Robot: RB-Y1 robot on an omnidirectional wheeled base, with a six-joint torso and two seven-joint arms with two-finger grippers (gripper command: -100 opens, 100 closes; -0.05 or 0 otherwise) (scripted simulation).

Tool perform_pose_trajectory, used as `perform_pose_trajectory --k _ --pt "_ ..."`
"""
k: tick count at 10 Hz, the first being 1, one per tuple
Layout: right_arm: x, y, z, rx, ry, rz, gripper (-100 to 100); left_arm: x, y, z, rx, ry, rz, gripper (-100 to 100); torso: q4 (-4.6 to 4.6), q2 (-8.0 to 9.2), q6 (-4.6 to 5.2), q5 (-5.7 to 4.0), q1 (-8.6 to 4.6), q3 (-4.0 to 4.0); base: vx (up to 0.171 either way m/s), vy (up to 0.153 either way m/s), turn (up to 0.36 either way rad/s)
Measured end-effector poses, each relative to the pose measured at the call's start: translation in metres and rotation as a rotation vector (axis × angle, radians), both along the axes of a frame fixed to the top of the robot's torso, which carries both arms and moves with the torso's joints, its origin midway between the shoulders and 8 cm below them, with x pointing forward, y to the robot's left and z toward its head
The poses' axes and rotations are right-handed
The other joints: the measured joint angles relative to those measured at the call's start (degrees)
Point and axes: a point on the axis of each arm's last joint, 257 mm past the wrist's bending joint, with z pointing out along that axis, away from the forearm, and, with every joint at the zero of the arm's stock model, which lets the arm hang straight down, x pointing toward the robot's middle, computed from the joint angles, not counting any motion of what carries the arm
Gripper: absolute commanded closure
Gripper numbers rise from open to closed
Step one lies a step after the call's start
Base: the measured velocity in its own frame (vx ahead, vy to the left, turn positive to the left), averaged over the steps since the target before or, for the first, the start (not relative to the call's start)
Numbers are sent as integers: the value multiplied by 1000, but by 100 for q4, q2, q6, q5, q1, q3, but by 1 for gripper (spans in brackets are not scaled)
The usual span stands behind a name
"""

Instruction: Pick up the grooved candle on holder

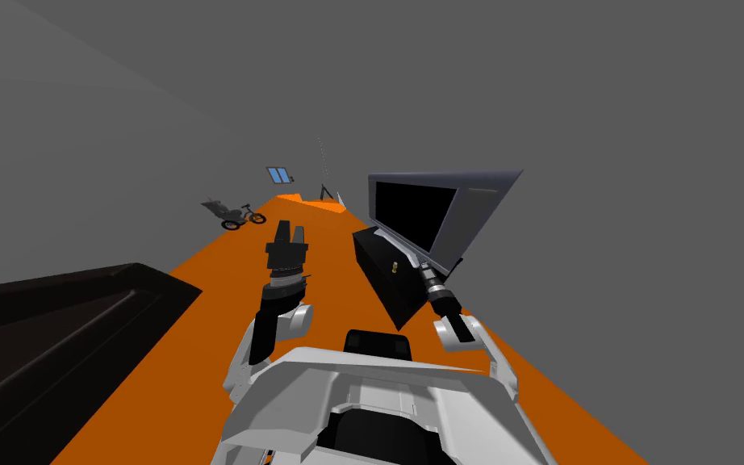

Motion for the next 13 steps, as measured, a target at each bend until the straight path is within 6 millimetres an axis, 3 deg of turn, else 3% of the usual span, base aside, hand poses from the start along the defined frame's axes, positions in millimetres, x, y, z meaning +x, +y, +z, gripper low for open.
perform_pose_trajectory --k 2,8,13 --pt "1 -1 -38 -32 84 -15 -100 0 0 0 0 0 0 0 0 0 1 0 3 0 -23 -40 203" --pt "-4 -7 -125 -137 307 -58 -100 0 0 0 0 0 0 0 -2 -7 3 1 8 -4 -15 -30 197" --pt "-17 -20 -187 -223 478 -111 -100 0 0 0 0 0 0 0 -3 -13 4 3 16 -8 0 -15 153"
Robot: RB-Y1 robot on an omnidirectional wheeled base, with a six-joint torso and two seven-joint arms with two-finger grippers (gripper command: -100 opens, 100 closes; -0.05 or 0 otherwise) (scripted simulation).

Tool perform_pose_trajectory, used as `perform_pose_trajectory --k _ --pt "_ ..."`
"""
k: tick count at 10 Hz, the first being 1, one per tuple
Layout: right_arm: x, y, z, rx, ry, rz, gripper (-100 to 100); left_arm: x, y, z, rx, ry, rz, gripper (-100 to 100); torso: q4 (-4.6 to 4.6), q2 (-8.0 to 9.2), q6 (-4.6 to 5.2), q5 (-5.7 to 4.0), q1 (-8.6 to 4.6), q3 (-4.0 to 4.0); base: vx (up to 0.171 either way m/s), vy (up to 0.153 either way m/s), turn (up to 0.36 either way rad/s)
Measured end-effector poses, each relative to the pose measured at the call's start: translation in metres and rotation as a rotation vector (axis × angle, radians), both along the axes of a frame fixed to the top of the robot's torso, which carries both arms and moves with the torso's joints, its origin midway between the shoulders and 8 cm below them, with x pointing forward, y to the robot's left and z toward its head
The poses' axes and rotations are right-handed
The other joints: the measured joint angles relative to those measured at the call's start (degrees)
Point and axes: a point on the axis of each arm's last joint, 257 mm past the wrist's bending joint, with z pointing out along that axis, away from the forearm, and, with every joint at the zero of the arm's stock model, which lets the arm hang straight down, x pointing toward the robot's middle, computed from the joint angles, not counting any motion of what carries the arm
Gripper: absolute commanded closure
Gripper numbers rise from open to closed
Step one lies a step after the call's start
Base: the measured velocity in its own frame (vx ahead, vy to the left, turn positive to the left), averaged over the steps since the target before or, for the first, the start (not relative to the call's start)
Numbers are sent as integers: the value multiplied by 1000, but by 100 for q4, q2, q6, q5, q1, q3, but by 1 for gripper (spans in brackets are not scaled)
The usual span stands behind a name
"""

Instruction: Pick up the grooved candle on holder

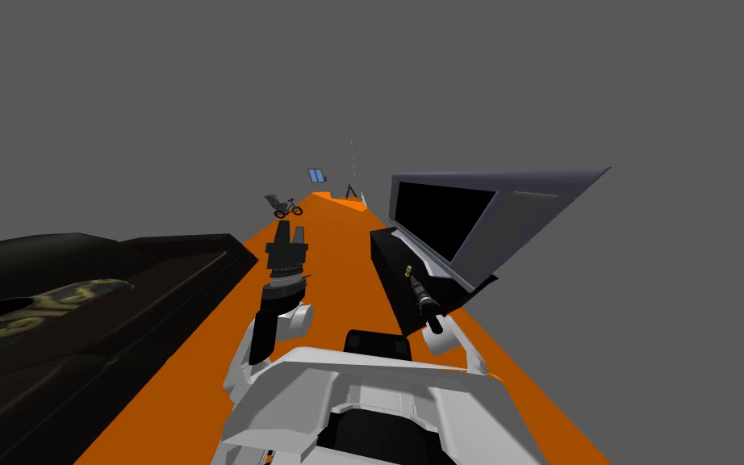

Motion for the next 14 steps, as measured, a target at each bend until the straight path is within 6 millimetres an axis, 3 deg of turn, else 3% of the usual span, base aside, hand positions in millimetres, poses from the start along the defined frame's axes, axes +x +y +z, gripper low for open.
perform_pose_trajectory --k 6,12,14 --pt "-34 -27 -77 -137 208 -61 -100 0 0 0 0 0 0 0 -2 -9 1 0 -2 -5 19 -17 199" --pt "-68 -63 -130 -291 388 -143 -100 0 0 0 0 0 0 0 -4 -19 2 0 -2 -11 41 -14 185" --pt "-89 -75 -148 -352 449 -174 -100 0 0 0 0 0 0 0 -4 -21 3 1 2 -12 55 -8 152"
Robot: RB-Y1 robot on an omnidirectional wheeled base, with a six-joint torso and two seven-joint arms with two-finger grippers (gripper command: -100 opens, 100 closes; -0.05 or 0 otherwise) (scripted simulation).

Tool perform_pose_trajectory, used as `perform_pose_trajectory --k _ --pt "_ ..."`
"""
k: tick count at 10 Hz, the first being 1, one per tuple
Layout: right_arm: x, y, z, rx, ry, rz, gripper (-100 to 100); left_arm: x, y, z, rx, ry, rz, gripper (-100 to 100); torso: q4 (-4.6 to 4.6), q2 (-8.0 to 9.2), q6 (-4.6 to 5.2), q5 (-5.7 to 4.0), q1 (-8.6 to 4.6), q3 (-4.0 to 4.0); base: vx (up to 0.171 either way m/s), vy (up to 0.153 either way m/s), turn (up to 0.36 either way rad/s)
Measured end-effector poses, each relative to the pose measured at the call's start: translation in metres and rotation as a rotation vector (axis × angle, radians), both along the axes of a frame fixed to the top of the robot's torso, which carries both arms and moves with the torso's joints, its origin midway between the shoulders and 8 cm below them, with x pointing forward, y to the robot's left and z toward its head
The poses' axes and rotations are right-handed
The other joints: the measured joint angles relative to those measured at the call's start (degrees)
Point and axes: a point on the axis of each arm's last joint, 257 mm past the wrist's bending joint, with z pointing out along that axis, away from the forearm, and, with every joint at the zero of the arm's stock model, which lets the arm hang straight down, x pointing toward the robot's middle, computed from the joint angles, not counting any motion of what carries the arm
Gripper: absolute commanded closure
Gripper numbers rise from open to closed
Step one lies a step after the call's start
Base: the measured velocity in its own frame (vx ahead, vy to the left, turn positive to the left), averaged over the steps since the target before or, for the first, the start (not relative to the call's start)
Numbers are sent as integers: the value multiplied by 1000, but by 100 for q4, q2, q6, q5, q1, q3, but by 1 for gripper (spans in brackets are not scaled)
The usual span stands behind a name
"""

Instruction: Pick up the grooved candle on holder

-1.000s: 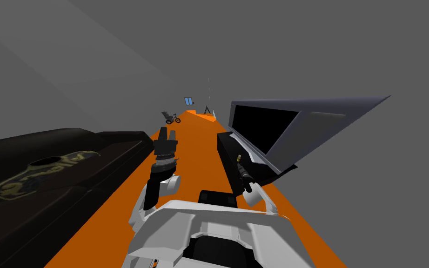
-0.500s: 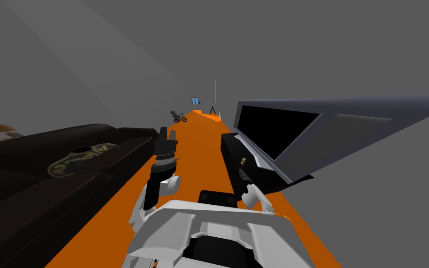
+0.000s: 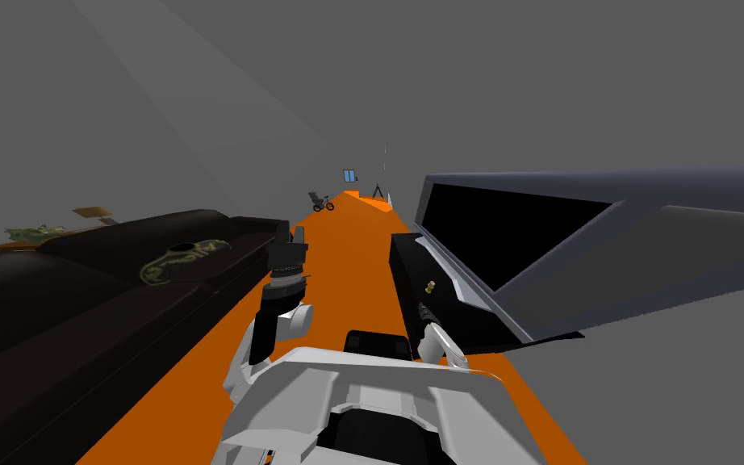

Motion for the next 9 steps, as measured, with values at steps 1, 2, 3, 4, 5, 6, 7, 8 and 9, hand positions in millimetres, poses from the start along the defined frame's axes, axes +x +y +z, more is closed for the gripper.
perform_pose_trajectory --k 1,2,3,4,5,6,7,8,9 --pt "-8 -8 -6 -22 26 -15 -100 0 0 0 0 0 0 0 0 2 4 0 -2 0 67 -16 215" --pt "-15 -14 -13 -56 52 -24 -100 0 0 0 0 0 0 0 -1 -4 0 0 -3 -2 60 -18 112" --pt "-23 -23 -18 -80 76 -38 -100 0 0 0 0 0 0 0 -1 -2 4 0 -4 -2 69 -15 187" --pt "-30 -28 -23 -114 103 -46 -100 0 0 0 0 0 0 0 -1 -6 1 0 -2 -3 60 -19 96" --pt "-40 -35 -28 -140 124 -58 -100 0 0 0 0 0 0 0 -2 -2 5 0 -3 -2 67 -19 168" --pt "-50 -42 -30 -172 150 -70 -100 0 0 0 0 0 0 0 -1 -4 2 0 -3 -2 66 -16 100" --pt "-57 -50 -32 -198 168 -80 -100 0 0 0 0 0 0 0 -1 -4 4 0 -2 -3 93 -13 181" --pt "-63 -57 -34 -230 183 -89 -100 0 0 0 0 0 0 0 -2 -13 2 0 -1 -7 75 -14 96" --pt "-68 -61 -37 -251 198 -99 -100 0 0 0 0 0 0 0 -3 -9 5 1 1 -6 83 -7 171"
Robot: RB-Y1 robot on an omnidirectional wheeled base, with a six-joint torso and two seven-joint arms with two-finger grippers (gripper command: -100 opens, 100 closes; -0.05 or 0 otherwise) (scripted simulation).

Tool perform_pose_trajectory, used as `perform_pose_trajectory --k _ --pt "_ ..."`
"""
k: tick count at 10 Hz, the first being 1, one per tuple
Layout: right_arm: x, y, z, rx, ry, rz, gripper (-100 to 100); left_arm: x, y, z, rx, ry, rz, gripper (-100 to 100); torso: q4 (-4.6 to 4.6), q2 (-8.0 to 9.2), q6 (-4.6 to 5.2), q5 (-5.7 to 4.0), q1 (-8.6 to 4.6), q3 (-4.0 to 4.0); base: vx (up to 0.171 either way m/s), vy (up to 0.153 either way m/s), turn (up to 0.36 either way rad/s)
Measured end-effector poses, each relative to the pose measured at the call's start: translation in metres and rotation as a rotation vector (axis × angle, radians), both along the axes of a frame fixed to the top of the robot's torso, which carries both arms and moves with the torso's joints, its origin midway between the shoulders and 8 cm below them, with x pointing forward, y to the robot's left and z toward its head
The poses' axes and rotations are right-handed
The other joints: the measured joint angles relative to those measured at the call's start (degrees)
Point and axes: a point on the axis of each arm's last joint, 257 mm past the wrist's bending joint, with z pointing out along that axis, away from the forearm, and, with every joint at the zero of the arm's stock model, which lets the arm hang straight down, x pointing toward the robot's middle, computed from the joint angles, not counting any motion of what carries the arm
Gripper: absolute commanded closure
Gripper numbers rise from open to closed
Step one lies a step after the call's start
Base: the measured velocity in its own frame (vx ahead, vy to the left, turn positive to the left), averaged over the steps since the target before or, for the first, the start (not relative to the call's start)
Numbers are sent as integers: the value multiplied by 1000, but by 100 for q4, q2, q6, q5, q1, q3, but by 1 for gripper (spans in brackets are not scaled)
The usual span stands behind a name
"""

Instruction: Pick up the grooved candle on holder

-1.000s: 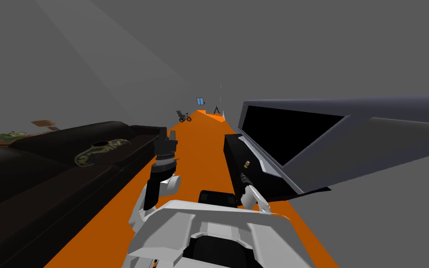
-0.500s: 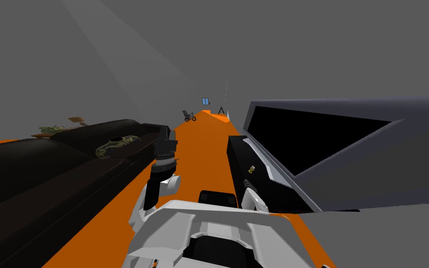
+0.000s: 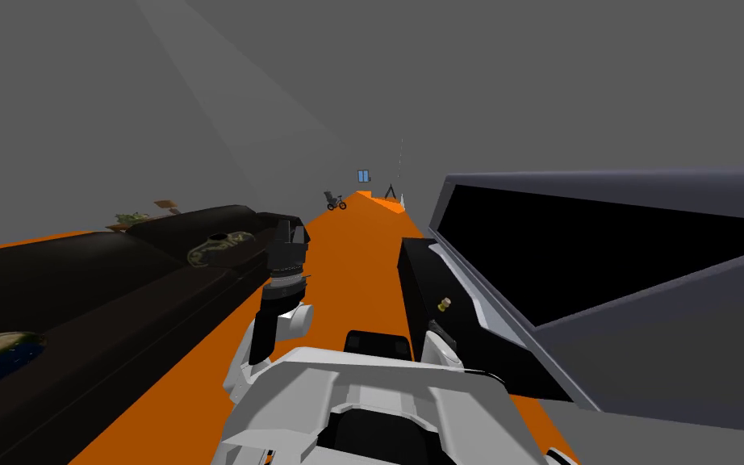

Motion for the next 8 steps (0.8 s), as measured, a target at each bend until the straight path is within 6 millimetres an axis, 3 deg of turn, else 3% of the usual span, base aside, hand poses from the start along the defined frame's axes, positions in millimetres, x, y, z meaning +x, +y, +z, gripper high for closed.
perform_pose_trajectory --k 3,8 --pt "-27 -21 -3 -101 58 -26 -100 0 0 0 0 0 0 0 -2 -7 1 -1 -7 -4 101 -37 142" --pt "-50 -43 1 -225 114 -52 -100 0 0 0 0 0 0 0 1 0 -1 1 1 0 79 -18 106"
